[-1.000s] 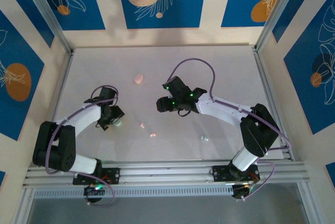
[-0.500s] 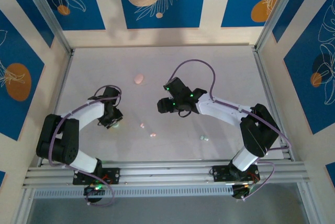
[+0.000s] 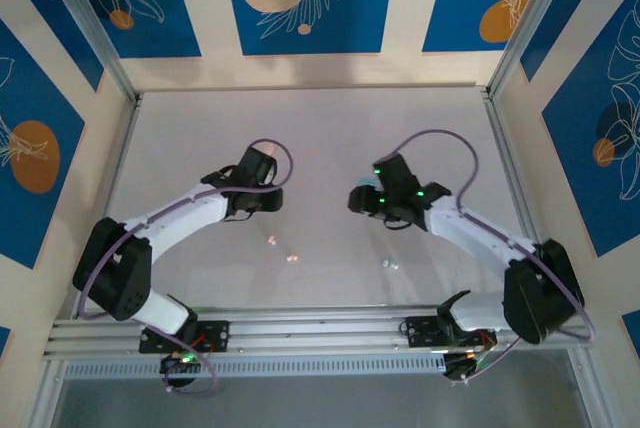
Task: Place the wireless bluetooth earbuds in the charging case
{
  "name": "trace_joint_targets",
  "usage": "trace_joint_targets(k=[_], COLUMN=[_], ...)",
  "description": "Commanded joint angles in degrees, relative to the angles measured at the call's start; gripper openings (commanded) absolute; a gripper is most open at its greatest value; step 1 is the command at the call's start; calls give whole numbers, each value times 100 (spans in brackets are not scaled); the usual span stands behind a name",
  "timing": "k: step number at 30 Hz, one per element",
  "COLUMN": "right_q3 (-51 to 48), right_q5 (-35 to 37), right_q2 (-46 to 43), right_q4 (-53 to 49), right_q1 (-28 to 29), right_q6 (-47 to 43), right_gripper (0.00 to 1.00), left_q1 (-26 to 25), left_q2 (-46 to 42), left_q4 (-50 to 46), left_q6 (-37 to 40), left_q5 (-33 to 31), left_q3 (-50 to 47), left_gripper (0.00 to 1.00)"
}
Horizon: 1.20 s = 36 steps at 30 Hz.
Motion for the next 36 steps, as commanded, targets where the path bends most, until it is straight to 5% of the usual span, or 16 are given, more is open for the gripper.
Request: trace_joint_targets(k=[1,9,15,28,36], right_q3=[-557,-1110,-1154,-1311,-1319], right_q5=[-545,-1203,-1589,-1823,-2320], right_q2=[-769,-2480,-2977,-2965,-2834], right_q4=[-180,-962,-1187,-1081,-763], right_q1=[-702,-2186,-2608,-2636,-2643], right_q6=[593,505,342,316,76], right_gripper=[60,59,60,59,59], left_q1=[-405,-1494,-1983,-2222,-2241], left_q2=[128,855,1459,2271,2385], left_q4=[778,869,294,-296,-455], left_q6=[1414,3926,5245,6161,6390], left_q5=[746,1261,1420,1045,864], left_q3=[152,510,896,1321,1345], left_gripper=[30,32,33,34,46])
